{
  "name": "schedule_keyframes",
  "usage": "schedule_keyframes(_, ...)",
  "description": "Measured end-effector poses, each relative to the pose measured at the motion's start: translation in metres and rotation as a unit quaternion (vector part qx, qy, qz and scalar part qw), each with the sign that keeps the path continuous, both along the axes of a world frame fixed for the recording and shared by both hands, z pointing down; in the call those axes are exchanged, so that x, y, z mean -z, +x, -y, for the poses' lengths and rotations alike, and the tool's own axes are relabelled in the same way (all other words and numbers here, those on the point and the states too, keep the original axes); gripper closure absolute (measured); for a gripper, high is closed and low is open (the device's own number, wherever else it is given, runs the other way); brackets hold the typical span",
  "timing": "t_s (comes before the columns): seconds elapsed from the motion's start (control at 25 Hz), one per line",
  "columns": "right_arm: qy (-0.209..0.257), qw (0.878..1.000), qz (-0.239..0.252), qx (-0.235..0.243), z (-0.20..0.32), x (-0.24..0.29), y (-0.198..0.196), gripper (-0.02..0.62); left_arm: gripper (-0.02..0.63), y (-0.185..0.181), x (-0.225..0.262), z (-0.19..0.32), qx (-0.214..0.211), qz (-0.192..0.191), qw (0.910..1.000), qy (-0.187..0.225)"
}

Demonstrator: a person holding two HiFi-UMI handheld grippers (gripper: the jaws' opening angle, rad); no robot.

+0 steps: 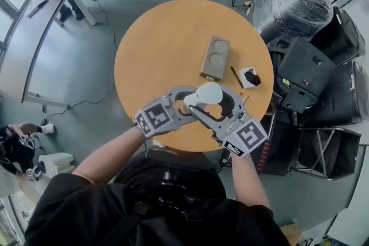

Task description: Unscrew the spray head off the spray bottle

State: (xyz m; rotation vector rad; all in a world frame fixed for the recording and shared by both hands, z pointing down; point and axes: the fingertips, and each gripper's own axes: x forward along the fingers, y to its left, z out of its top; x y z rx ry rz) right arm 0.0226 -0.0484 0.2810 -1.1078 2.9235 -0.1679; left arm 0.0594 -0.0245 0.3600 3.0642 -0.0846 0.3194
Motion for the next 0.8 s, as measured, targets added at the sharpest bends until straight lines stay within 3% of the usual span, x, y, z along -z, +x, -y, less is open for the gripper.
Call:
schedule_keyframes(0.16,0.003,0.996,-0.013,-0.084,0.010,0.000,-0.001,0.284,0.301,-0.005,0.000,0.022,0.100,0.001,0.9949,0.007)
schedule_keyframes(0.36,0.001,0.991,-0.027,-0.128,0.020,-0.008,-0.006,0.331,0.301,-0.003,-0.002,0.029,0.157,0.012,0.9870,0.030)
schedule_keyframes(0.6,0.023,0.997,-0.019,-0.078,0.012,-0.001,-0.012,0.351,0.302,-0.002,0.003,0.021,0.119,-0.008,0.9924,0.031)
schedule_keyframes(0.8,0.029,0.999,-0.009,0.014,-0.005,0.008,-0.023,0.359,0.305,-0.006,0.010,0.000,0.030,-0.030,0.9990,0.015)
